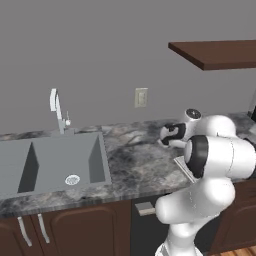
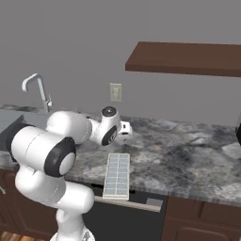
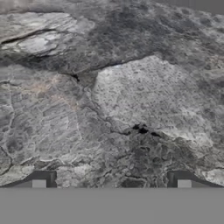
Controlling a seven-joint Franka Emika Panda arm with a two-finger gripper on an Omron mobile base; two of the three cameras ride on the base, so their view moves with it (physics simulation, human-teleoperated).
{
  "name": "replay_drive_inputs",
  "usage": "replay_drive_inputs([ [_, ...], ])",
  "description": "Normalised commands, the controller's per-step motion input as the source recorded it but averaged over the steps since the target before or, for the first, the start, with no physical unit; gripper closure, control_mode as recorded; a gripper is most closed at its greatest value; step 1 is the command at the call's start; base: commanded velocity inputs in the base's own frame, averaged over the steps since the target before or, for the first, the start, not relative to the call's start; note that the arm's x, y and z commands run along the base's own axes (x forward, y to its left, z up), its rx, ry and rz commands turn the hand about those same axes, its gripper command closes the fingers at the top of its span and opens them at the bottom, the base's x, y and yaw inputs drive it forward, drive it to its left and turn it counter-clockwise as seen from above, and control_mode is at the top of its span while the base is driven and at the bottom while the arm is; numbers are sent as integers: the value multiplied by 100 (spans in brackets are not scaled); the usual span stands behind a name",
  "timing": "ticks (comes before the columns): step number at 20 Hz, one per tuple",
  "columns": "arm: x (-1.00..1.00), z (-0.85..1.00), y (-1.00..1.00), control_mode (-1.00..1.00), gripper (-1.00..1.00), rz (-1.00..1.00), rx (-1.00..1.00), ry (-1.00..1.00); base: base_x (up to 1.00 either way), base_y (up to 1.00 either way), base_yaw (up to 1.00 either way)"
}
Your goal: The ice cube tray has been filled with water. Take the tray and place it in the freezer to make ice. Close the freezer door after placing the tray.
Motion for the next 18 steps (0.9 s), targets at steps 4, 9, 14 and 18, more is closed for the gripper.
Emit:
replay_drive_inputs([
  [4, -36, 77, -2, -100, -100, -4, 0, -1, 0, 0, 0],
  [9, -28, 62, -17, -100, -100, -11, 0, 9, 0, 0, 0],
  [14, -33, 39, -22, -100, -100, -25, 8, 18, 0, 0, 0],
  [18, -35, 30, -29, -100, -100, -36, 28, 12, 0, 0, 0],
])
